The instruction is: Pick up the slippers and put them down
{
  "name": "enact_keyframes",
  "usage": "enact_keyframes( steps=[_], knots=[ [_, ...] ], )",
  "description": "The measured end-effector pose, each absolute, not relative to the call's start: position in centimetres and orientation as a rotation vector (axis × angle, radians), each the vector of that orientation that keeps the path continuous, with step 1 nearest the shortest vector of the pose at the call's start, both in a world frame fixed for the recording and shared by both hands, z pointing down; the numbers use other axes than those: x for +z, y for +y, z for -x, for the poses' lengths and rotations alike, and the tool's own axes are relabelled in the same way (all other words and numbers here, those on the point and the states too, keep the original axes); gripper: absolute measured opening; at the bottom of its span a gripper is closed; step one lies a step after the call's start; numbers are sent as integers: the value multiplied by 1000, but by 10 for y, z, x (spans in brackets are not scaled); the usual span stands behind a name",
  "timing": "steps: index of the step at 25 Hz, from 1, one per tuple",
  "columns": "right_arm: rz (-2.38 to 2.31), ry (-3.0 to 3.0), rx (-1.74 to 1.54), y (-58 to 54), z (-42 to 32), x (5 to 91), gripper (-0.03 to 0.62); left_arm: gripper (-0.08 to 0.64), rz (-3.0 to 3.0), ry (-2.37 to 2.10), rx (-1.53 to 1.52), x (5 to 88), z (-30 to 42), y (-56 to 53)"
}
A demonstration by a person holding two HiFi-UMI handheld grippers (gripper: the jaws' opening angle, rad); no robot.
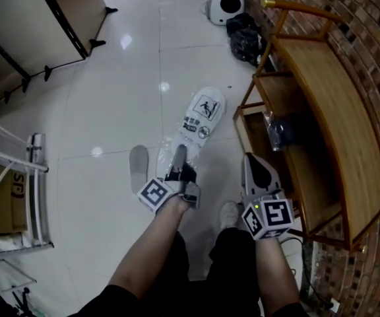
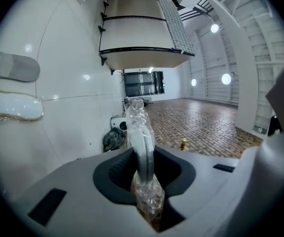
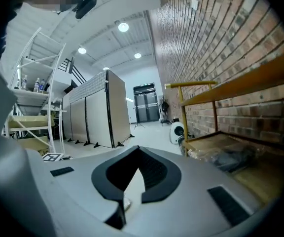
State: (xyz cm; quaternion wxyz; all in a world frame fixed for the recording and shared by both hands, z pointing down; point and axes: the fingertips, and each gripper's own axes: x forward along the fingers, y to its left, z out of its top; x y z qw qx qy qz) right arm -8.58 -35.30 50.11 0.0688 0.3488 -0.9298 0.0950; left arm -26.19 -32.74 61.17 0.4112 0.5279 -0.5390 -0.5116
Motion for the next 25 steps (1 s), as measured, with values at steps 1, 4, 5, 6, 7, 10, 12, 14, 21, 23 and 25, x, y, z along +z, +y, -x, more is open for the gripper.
enact_keyframes(
  steps=[1,4,5,6,7,10,12,14,21,23,25],
  knots=[
    [-1036,-2788,308,-357,94,513,9,72,-1315,-1375,-1258,628,263,-330],
    [-1031,-2731,345,-377,110,550,9,72,-1232,-1438,-1175,688,269,-336],
    [-1039,-2708,363,-384,112,562,9,72,-1190,-1462,-1140,710,269,-336],
    [-1041,-2686,389,-389,113,574,9,72,-1141,-1484,-1100,733,267,-334],
    [-1035,-2666,417,-392,114,586,9,72,-1091,-1501,-1059,756,264,-331],
    [-984,-2612,477,-393,117,622,9,72,-968,-1529,-982,810,254,-322],
    [-955,-2580,497,-396,118,642,9,72,-922,-1536,-951,833,250,-322],
    [-948,-2549,514,-402,118,662,9,72,-899,-1542,-926,850,249,-326],
    [-878,-2472,622,-392,113,717,9,73,-794,-1562,-902,901,246,-317],
    [-841,-2482,636,-386,117,718,9,75,-721,-1568,-900,917,244,-306],
    [-818,-2496,635,-384,120,716,9,75,-657,-1572,-884,929,241,-296]
  ],
)
